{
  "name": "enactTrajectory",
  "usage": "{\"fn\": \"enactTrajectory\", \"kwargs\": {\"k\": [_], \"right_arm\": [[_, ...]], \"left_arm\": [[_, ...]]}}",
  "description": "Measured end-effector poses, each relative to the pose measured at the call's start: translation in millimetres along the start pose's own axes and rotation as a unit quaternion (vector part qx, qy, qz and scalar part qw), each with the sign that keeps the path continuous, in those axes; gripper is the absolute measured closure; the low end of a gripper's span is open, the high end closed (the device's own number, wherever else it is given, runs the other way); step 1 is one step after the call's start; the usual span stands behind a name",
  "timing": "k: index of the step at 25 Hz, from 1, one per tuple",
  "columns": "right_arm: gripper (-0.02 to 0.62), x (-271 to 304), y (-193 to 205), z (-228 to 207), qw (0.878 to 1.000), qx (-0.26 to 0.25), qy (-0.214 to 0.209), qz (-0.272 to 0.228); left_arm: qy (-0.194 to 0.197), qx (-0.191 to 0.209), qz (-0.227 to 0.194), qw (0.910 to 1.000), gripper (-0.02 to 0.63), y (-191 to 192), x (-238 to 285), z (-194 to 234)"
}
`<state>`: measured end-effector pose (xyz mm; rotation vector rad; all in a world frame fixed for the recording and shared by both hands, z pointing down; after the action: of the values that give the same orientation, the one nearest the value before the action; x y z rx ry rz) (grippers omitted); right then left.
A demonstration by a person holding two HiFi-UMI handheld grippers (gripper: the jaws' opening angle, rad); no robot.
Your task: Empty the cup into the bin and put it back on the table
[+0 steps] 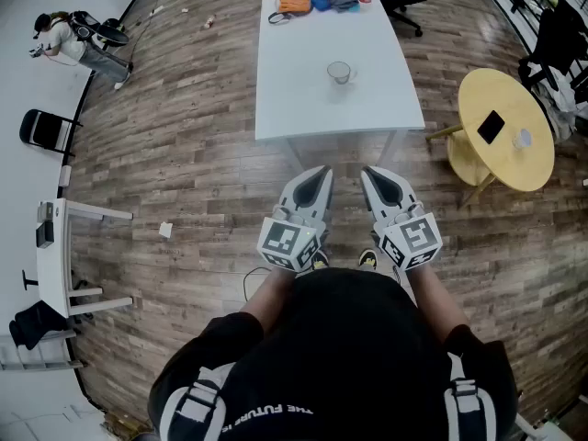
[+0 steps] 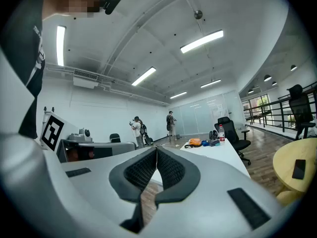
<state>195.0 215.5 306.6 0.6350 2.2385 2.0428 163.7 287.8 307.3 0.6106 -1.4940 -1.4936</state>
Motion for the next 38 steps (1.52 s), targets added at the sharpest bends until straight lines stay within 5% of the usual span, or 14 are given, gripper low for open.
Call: {"fn": "enactTrajectory", "kwargs": {"k": [10, 24, 30, 38], "right_arm": [[0.578, 16.6, -5.6, 8.1, 0.999, 0.031, -0.013, -0.009], [0.578, 74.2, -12.9, 3.9, 0.999, 0.015, 0.042, -0.003], [0.578, 105.3, -19.9, -54.1, 0.999, 0.017, 0.042, -0.006], [0.578, 179.1, -30.6, -187.5, 1.0, 0.022, 0.008, 0.001]], "left_arm": [[-0.012, 0.001, 0.004, 0.9999, 0.586, -2.0, -11.4, 28.0], [-0.019, -0.023, -0.007, 0.9995, 0.586, 3.1, -26.7, 108.8], [-0.017, -0.014, 0.002, 0.9997, 0.586, -7.5, 34.4, 126.3], [-0.032, -0.011, 0.021, 0.9992, 0.586, -30.4, 175.1, 166.7]]}}
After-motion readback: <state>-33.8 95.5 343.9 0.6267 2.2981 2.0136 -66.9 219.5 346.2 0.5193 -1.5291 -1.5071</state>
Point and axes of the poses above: the fingertips, and each gripper's own axes: x forward along the fingers, z to its left, y out of its underside, the point moved 1 cm from there along -x, backward along the fingers, and after that the axes turned 12 degrees about z, right-handed, at the moved point
